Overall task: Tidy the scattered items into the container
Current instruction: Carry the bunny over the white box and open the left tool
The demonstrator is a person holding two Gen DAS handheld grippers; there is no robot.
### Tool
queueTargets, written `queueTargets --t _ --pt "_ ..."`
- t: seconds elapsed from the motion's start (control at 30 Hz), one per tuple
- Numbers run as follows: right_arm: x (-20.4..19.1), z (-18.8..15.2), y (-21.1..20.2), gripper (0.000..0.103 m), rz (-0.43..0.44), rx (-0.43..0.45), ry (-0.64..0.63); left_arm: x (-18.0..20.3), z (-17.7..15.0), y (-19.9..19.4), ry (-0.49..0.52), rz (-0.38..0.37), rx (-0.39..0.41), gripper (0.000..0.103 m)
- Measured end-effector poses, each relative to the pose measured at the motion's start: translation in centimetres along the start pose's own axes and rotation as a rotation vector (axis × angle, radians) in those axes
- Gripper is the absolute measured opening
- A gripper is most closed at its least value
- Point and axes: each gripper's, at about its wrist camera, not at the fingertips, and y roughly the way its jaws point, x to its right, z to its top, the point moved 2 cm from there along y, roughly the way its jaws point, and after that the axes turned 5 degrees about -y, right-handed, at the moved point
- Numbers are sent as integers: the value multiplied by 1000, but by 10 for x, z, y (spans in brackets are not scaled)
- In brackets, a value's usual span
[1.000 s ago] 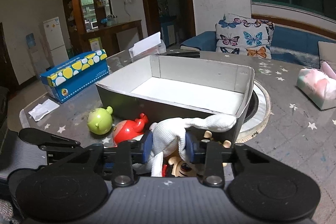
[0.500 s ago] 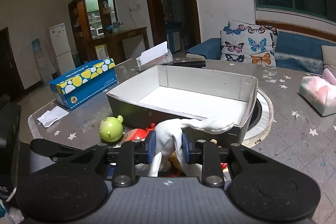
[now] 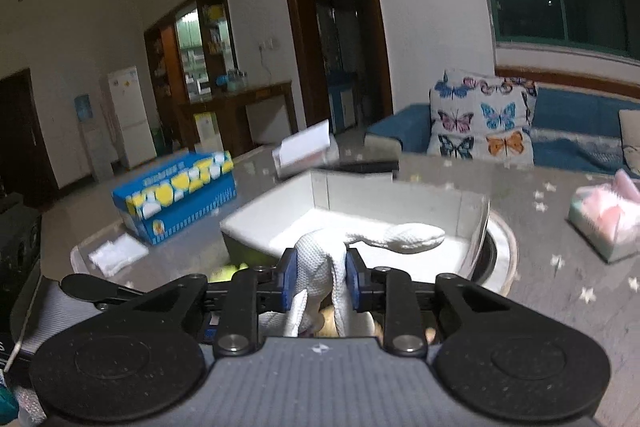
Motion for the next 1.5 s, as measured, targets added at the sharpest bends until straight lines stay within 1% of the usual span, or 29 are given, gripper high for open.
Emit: queueTargets --t 0.13,0.23,0.43,0.6,0.8,0.83,0.93,1.0,1.07,1.13,1.2,1.27,1.4,1.5 --pt "11 21 5 24 5 45 30 -11 29 1 -35 7 47 7" --pt "21 32 18 24 9 60 59 -22 48 10 -44 38 71 7" --pt "46 45 62 24 26 40 177 -49 82 42 -82 81 64 7" --pt "68 48 108 24 19 -19 244 -71 101 82 -98 116 14 7" --pt "96 41 160 25 -2 -102 318 -88 106 131 -115 151 -63 7" --pt "102 39 169 26 -12 -119 333 -90 106 138 -125 152 -76 7" --pt "117 32 190 35 -26 -191 374 -93 105 153 -149 162 -112 8" --pt "125 23 204 36 -33 -245 388 -93 103 158 -153 169 -120 8" --pt "127 17 210 36 -59 -277 373 -94 102 160 -149 179 -124 8" --pt "123 14 211 36 -68 -289 341 -94 100 160 -139 192 -131 9" --pt "118 14 209 40 -78 -288 305 -93 97 160 -135 198 -140 10" --pt "108 17 202 49 -97 -283 251 -92 95 157 -135 204 -147 13" --pt "95 21 191 53 -127 -282 130 -88 92 150 -116 220 -143 16" --pt "87 22 176 59 -133 -269 67 -84 90 141 -107 233 -136 18"
